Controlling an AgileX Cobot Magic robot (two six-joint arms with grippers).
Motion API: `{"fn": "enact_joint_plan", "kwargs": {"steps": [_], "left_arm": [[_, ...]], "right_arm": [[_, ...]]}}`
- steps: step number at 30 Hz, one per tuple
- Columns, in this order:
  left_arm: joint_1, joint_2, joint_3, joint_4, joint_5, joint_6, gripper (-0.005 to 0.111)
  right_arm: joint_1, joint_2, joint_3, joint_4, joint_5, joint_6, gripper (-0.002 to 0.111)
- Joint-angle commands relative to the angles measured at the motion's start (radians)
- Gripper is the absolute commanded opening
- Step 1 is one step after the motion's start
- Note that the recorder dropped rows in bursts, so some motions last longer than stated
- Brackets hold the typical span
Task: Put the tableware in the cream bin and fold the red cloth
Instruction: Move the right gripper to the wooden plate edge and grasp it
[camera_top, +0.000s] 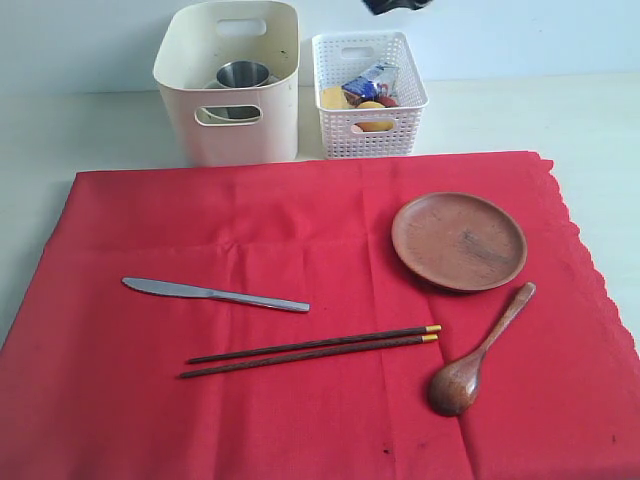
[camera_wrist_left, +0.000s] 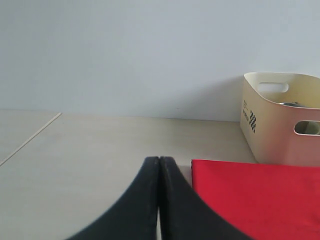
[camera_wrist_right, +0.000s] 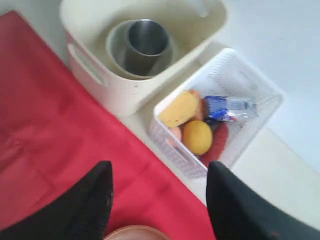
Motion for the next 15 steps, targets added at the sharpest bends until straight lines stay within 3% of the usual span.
{"fn": "enact_joint_plan", "kwargs": {"steps": [1, 8, 15], "left_arm": [[0.001, -0.004, 0.002, 0.006, -0.002, 0.004, 0.000], [0.001, -0.004, 0.002, 0.006, -0.002, 0.004, 0.000], [0.001, -0.004, 0.002, 0.006, -0.002, 0.004, 0.000]], "right_arm": [[-0.112, -0.059, 0.151, -0.008, -0.137, 0.107, 0.054], [-0.248, -0.012, 0.343, -0.002, -0.142, 0.122, 0.054], [-0.303, 0.164, 0.418, 0.052, -0.204, 0.118, 0.054]]}}
